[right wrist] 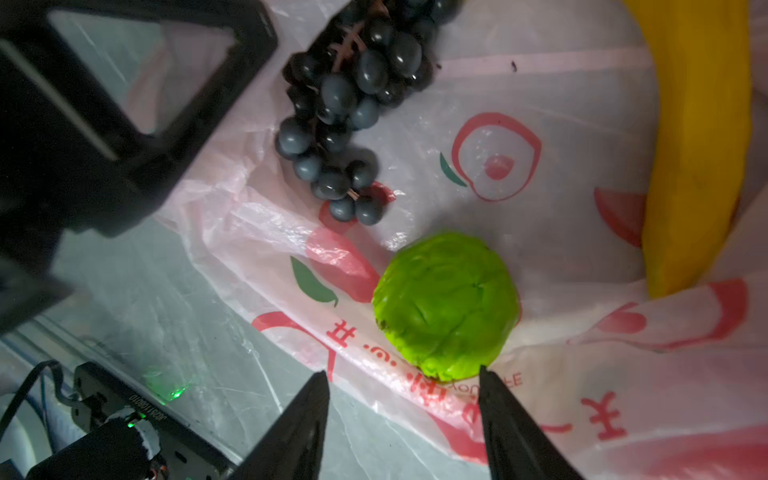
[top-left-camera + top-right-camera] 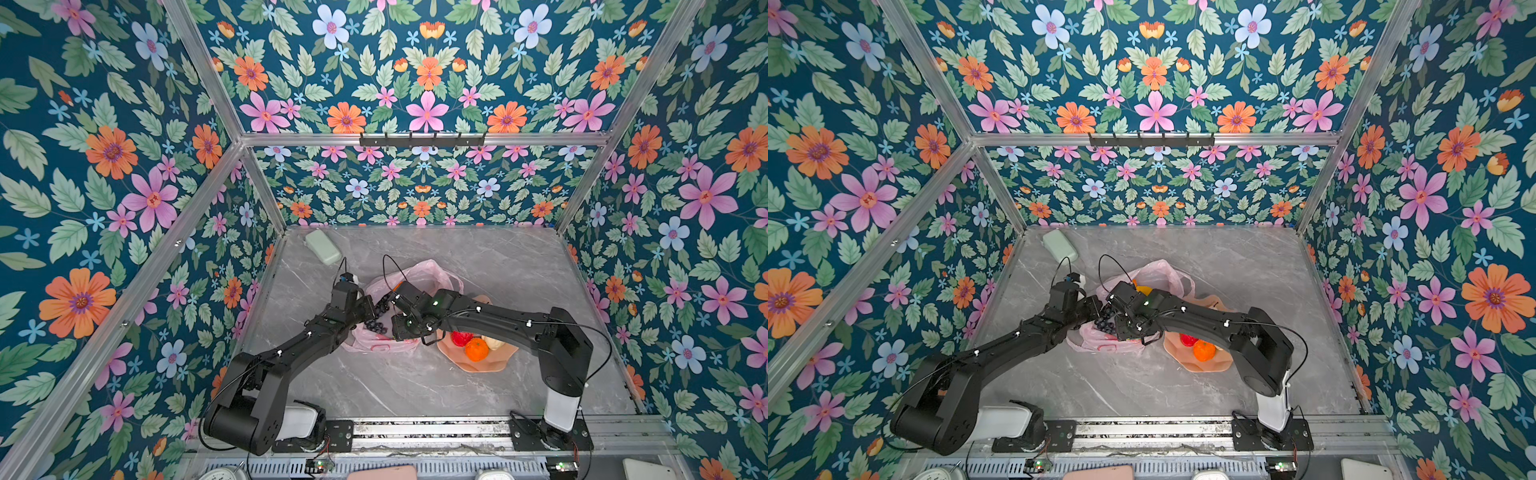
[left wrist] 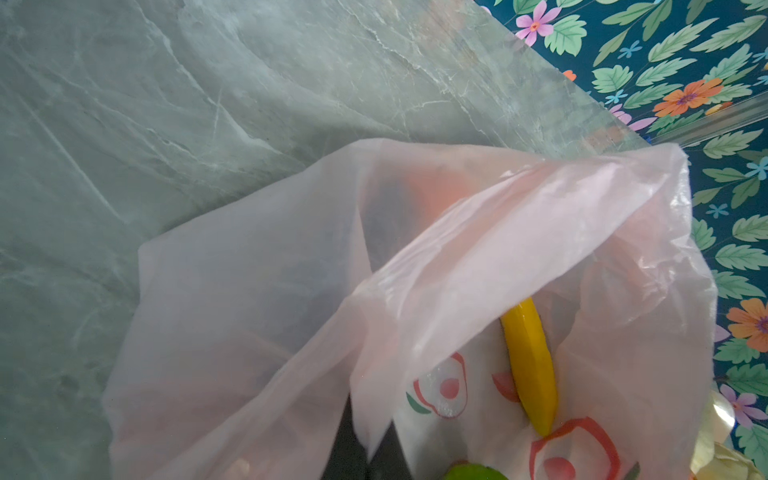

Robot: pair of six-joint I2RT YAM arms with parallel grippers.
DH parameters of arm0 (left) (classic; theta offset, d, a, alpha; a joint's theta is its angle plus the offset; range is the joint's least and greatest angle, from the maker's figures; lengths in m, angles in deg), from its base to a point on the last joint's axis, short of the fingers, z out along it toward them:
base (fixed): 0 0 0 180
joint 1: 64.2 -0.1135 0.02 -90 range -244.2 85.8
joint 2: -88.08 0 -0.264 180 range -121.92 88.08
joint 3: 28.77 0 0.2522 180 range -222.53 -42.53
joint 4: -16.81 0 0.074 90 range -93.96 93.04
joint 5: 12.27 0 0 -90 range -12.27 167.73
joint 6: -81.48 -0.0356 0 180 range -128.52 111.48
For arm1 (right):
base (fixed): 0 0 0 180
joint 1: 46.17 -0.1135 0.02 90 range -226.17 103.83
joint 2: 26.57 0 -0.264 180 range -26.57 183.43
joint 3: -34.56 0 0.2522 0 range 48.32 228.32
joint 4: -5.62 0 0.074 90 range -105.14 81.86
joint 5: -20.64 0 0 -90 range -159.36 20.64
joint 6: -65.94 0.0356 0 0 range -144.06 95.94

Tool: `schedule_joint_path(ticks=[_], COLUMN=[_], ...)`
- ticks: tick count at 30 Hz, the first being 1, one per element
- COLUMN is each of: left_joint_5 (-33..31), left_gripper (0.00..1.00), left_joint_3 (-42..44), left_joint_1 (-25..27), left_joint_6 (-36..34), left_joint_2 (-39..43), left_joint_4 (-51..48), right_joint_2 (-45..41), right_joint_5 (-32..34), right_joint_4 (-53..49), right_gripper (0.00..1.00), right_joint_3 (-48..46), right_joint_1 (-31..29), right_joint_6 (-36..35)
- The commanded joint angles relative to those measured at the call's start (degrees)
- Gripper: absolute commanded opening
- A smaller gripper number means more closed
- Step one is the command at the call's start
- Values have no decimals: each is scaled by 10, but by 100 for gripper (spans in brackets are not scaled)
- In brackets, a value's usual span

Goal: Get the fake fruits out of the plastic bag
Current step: 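Move the right gripper back over the bag toward the green fruit, then lower the right gripper into the bag and grasp the green fruit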

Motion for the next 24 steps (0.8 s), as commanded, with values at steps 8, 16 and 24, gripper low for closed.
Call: schedule_joint_path(ticks=[8, 16, 24], left_joint_5=[3, 4, 4], left_gripper=[0, 0, 0], left_joint_3=[12, 10, 9], left_joint_1=[0, 0, 0], left_joint_6=[-2, -1, -1], left_joint_2=[7, 5, 4], left_joint_4=[11, 13, 12], right_joint_2=[43, 72, 100], right_joint_5=[34, 54, 61], right_joint_4=[-74, -70, -43], right_gripper=[61, 65, 69], right_joint_3=[20, 42, 80], right_joint_1=[0, 15, 42], right_joint_6=[47, 36, 12])
